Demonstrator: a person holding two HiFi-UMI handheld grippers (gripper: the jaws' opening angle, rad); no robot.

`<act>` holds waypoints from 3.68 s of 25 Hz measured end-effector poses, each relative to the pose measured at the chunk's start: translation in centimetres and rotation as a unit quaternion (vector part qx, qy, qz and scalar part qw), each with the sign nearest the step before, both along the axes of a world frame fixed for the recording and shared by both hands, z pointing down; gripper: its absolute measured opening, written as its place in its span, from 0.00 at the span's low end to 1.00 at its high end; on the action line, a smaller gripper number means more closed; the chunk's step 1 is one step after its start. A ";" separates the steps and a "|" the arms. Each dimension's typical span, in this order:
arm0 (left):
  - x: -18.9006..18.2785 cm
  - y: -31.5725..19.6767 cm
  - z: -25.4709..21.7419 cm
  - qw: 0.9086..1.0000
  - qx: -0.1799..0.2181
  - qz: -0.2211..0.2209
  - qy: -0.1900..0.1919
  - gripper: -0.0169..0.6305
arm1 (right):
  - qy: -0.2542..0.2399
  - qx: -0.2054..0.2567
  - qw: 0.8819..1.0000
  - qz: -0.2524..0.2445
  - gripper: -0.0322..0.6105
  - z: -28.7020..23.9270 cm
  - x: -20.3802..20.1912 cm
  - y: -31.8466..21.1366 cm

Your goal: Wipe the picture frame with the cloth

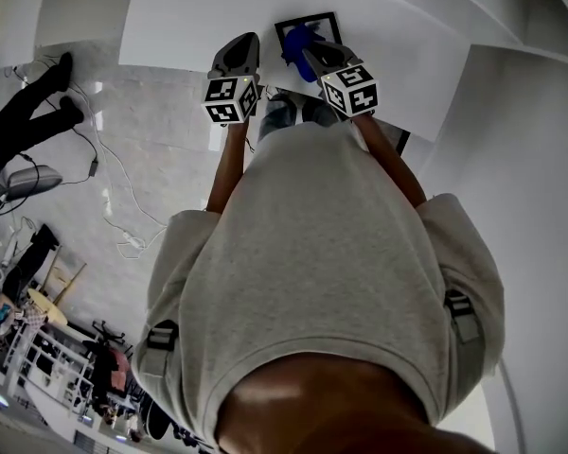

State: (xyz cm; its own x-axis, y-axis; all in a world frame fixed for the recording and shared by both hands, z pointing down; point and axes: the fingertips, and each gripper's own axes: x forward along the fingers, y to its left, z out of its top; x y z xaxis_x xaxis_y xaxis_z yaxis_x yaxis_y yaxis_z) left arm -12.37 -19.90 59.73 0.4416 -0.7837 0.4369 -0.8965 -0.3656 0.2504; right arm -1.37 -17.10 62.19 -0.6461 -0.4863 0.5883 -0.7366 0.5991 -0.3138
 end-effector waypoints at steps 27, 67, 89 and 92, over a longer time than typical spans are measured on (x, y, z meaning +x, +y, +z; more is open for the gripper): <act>2.1 1.0 0.5 0.999 -0.028 0.027 0.006 0.05 | 0.027 -0.056 0.997 0.053 0.15 3.3 4.8 2.1; 3.4 -4.7 -6.5 0.997 0.076 0.027 -0.007 0.05 | -0.007 0.097 0.989 0.107 0.15 -5.2 8.4 -7.8; -1.2 -7.7 -14.8 0.987 0.161 -0.012 -0.017 0.05 | -0.022 0.221 0.968 0.119 0.15 -16.3 7.2 -12.0; -1.2 -7.5 -14.8 0.987 0.161 -0.014 -0.015 0.05 | -0.021 0.221 0.967 0.123 0.15 -16.2 7.5 -11.8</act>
State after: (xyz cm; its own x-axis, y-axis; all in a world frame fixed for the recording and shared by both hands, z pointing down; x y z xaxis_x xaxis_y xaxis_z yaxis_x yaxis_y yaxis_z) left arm -13.60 -27.38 44.92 0.4086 -0.8955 0.1765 -0.9125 -0.3969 0.0987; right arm 6.10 -28.93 45.95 -0.4971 -0.8265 0.2640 -0.8664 0.4892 -0.0998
